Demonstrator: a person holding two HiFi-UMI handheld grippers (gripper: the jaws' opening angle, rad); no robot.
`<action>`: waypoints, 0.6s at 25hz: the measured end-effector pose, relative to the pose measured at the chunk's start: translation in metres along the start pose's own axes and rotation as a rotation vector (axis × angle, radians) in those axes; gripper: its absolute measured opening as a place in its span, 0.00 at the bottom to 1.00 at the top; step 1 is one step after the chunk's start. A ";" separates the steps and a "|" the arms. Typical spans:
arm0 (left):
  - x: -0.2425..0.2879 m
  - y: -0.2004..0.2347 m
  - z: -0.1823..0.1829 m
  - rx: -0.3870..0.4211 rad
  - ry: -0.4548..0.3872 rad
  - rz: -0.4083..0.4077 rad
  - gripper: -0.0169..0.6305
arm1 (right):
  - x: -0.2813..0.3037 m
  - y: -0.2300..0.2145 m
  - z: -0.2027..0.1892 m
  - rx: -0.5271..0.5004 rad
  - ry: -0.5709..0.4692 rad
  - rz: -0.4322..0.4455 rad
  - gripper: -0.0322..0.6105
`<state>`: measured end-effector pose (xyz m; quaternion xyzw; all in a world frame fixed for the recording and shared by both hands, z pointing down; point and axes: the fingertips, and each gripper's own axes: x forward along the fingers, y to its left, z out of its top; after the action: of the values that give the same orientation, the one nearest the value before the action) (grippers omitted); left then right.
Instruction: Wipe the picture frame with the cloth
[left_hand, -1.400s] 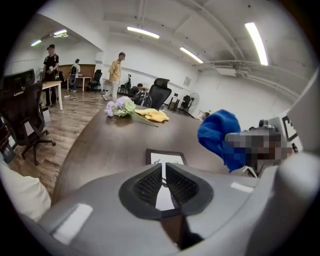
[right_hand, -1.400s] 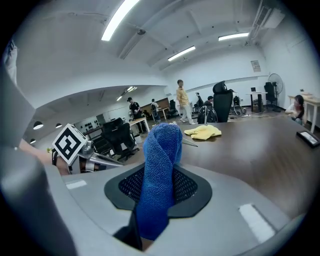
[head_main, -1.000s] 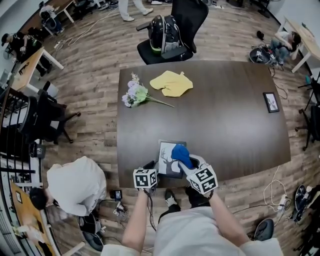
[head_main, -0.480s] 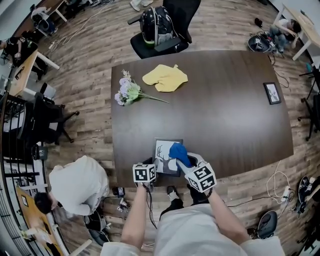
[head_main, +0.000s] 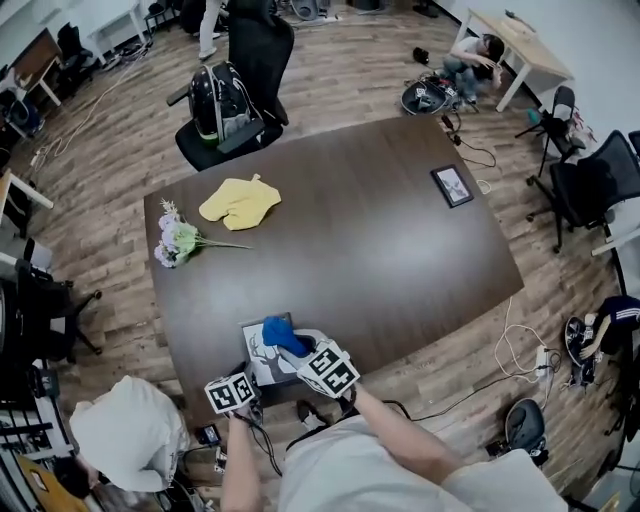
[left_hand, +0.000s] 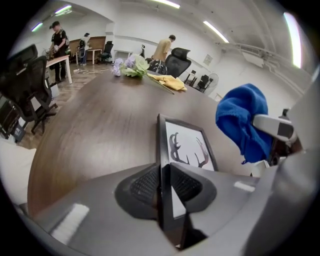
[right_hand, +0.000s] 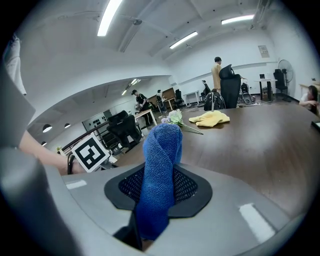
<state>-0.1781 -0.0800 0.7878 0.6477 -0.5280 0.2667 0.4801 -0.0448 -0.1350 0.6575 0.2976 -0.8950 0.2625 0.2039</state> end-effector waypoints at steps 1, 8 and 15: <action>-0.001 -0.003 -0.007 -0.020 -0.005 -0.002 0.23 | -0.004 0.001 -0.002 -0.004 -0.001 0.003 0.22; -0.010 -0.012 -0.014 -0.041 -0.014 0.026 0.23 | 0.005 -0.006 -0.011 0.010 0.014 -0.014 0.22; -0.019 -0.014 -0.009 -0.102 -0.050 0.017 0.23 | 0.023 -0.020 -0.045 0.185 0.048 0.005 0.22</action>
<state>-0.1697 -0.0636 0.7706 0.6244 -0.5584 0.2270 0.4968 -0.0398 -0.1317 0.7111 0.3064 -0.8625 0.3517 0.1964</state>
